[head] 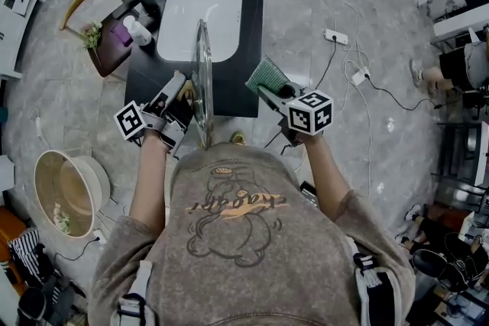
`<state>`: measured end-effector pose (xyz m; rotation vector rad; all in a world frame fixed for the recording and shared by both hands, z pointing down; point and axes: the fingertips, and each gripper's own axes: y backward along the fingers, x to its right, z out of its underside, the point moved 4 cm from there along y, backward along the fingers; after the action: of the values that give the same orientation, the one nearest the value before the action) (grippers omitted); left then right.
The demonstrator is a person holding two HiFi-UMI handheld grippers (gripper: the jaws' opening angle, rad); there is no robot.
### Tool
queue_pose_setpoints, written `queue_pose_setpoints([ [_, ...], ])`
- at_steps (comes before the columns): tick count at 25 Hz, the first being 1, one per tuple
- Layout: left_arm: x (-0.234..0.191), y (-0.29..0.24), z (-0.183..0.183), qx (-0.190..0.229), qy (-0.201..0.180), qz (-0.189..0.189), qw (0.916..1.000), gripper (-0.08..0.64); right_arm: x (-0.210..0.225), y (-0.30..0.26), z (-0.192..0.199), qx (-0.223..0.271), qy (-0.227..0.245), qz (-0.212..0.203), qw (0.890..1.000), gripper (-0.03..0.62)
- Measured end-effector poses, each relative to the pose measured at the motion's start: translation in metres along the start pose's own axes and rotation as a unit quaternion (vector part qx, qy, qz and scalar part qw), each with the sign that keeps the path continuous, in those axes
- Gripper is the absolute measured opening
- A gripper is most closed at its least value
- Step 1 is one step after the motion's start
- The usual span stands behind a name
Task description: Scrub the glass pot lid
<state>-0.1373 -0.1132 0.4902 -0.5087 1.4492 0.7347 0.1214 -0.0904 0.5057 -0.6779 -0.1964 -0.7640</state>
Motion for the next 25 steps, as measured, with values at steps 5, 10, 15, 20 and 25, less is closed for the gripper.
queue_pose_setpoints([
  [5, -0.001, 0.018, -0.011, 0.019, -0.024, -0.019, 0.9993, 0.172, 0.004, 0.015, -0.002, 0.019, -0.011, 0.017, 1.000, 0.094],
  [10, 0.008, 0.020, -0.021, 0.015, -0.119, -0.068, 0.9904, 0.172, 0.000, 0.016, -0.008, 0.030, -0.010, 0.018, 0.999, 0.094],
  [15, 0.018, 0.019, -0.022, 0.020, -0.190, -0.121, 0.9740, 0.172, -0.005, 0.012, -0.010, 0.030, -0.004, 0.014, 0.999, 0.094],
  [20, 0.025, 0.011, -0.024, 0.021, -0.264, -0.152, 0.9520, 0.171, -0.007, 0.011, -0.010, 0.035, -0.010, 0.014, 0.999, 0.094],
  [25, 0.021, 0.011, -0.024, -0.005, -0.355, -0.217, 0.9091, 0.170, -0.008, 0.010, -0.011, 0.036, -0.009, 0.015, 0.999, 0.094],
])
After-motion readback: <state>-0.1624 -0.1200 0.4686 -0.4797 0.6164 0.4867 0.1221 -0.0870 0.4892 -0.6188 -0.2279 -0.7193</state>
